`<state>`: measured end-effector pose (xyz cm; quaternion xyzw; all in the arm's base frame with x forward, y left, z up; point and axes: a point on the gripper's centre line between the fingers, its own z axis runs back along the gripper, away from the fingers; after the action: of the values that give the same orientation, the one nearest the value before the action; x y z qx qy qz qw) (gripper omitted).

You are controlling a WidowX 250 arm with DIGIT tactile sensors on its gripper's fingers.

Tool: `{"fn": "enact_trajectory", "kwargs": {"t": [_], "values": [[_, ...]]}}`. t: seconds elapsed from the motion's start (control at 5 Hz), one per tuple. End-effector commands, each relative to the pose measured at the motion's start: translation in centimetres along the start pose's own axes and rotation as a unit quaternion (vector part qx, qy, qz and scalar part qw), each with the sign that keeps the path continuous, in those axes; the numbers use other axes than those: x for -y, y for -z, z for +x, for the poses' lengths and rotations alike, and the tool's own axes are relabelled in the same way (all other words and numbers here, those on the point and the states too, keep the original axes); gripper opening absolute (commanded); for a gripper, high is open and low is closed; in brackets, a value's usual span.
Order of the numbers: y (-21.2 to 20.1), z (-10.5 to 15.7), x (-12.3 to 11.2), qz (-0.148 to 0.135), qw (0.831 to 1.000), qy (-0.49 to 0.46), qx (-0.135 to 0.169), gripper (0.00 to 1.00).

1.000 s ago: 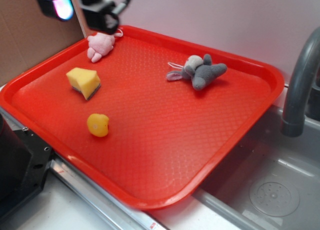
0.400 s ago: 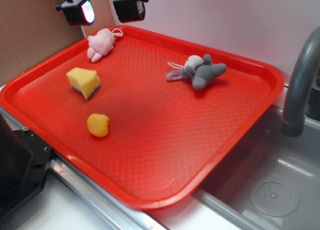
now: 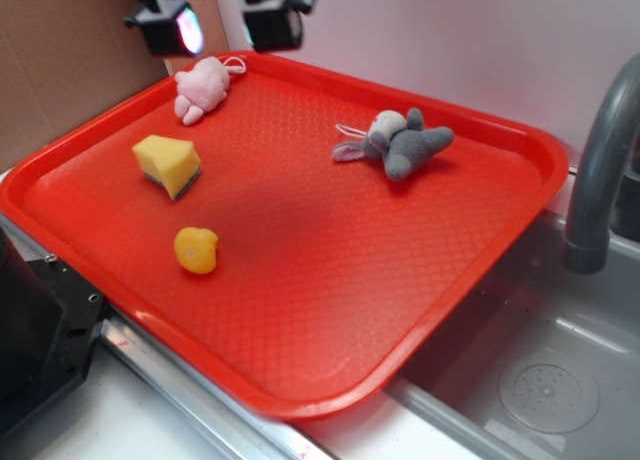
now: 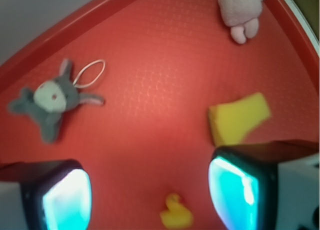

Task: Grab the gray animal.

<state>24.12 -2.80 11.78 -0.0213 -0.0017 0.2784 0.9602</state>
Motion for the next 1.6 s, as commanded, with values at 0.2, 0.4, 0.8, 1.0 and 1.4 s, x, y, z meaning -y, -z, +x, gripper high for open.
{"fn": "enact_trajectory", "kwargs": {"t": [0.2,0.4,0.8,1.0,1.4], "values": [[5.2,6.4,8.4,-0.104,0.990,-0.062,0.069,1.00],[6.1,7.7,9.3,-0.121,0.987,-0.083,0.064,1.00],[8.3,8.1,8.7,-0.059,0.996,-0.066,-0.013,0.04],[7.9,7.9,7.3,-0.048,0.998,-0.042,-0.028,0.00],[-1.2,0.4,0.9,-0.031,0.990,0.111,0.083,0.00]]}}
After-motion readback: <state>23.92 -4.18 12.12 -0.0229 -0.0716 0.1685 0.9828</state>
